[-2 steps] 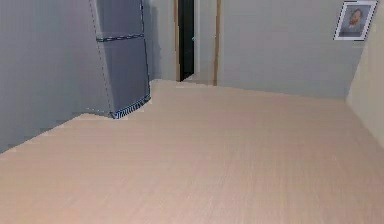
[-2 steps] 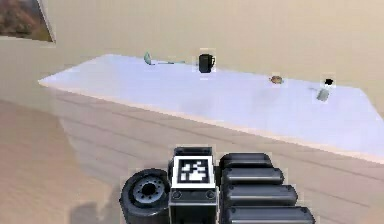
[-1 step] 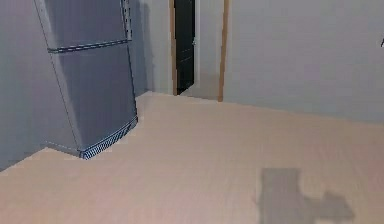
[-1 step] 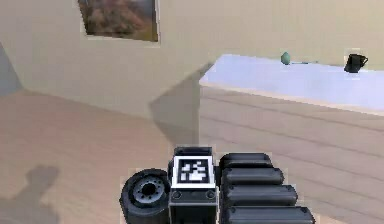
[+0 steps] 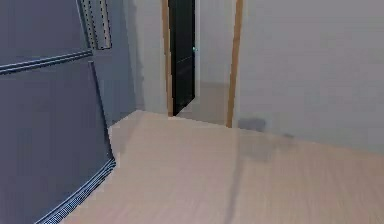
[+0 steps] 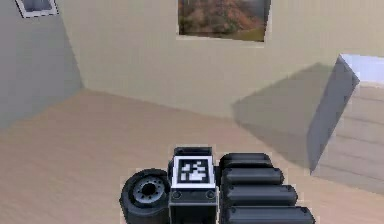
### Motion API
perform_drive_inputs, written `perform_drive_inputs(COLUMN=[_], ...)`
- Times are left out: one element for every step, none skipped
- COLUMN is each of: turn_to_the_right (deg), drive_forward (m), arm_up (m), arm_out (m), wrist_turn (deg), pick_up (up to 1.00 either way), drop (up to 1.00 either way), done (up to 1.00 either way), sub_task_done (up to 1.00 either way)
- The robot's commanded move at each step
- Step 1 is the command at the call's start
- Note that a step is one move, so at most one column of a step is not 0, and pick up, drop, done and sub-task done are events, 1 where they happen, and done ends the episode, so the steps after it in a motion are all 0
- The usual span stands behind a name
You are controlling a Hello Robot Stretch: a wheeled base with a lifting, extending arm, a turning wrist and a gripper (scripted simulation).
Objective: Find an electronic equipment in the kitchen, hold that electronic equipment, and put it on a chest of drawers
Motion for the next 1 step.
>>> perform_drive_inputs(turn_to_the_right=[0.0], drive_forward=[1.00], arm_up=[0.00], arm_out=[0.00], wrist_turn=[0.0], pick_up=[0.00], drop=[0.00], done=[0.00], sub_task_done=[0.00])
